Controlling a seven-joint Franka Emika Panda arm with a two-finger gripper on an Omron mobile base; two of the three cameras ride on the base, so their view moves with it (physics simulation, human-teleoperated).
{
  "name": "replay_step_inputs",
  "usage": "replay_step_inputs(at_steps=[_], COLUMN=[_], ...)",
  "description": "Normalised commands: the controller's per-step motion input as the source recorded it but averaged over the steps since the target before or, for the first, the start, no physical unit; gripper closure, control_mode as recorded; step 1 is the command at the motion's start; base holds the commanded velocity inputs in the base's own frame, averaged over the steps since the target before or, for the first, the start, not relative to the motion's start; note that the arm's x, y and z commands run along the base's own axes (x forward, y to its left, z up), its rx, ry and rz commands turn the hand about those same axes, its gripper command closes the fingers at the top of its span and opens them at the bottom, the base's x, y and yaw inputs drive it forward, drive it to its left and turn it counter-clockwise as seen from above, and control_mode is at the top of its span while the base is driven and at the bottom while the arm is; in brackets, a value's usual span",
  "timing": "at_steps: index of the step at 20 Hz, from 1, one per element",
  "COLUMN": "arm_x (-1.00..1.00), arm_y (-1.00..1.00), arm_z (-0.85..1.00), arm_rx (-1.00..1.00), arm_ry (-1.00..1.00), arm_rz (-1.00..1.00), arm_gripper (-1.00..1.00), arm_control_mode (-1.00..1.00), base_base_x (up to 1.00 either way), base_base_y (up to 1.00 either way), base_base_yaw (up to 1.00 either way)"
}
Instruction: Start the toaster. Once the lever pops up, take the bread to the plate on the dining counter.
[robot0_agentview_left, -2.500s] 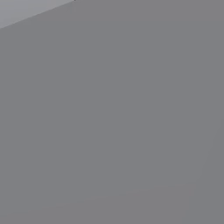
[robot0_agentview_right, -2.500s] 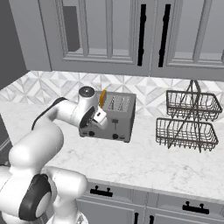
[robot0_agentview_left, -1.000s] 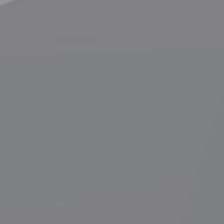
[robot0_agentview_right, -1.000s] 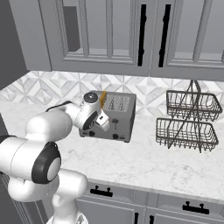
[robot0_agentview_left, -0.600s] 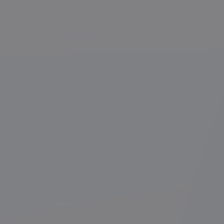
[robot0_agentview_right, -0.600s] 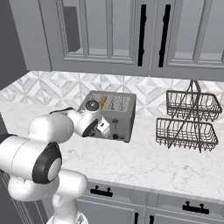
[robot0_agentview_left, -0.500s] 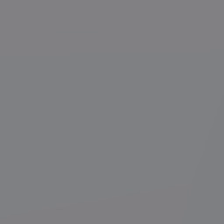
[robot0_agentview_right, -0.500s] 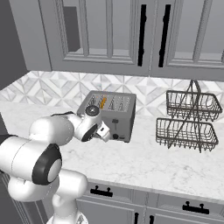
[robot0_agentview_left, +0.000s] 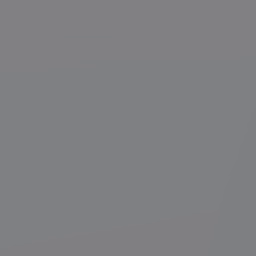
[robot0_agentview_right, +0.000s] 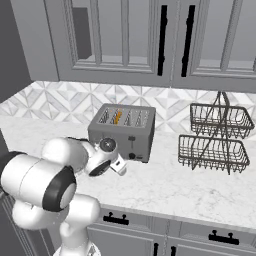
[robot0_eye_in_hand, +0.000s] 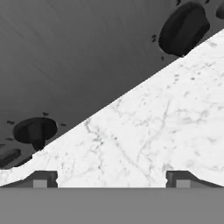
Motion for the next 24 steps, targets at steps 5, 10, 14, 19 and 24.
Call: replay_step_inputs(at_steps=[5,10,14,19,24], arm_x=[-0.61,-0.12,0.0,-0.03,-0.03], arm_y=[-0.09,0.0,0.0,0.0,0.0], arm_z=[1.0,1.0,1.0,0.82,0.49], arm_rx=[0.16,0.0,-0.09,-0.3,-0.33], arm_ry=[-0.24,-0.04,0.01,0.0,0.0], arm_rz=[-0.08,-0.01,0.02,0.13,0.21], arm_gripper=[-1.0,-1.0,-1.0,-1.0,-1.0], arm_control_mode=[-1.0,-1.0,-1.0,-1.0,-1.0], base_base_x=[0.0,0.0,0.0,0.0,0.0], base_base_y=[0.0,0.0,0.0,0.0,0.0], base_base_yaw=[0.0,0.0,0.0,0.0,0.0])
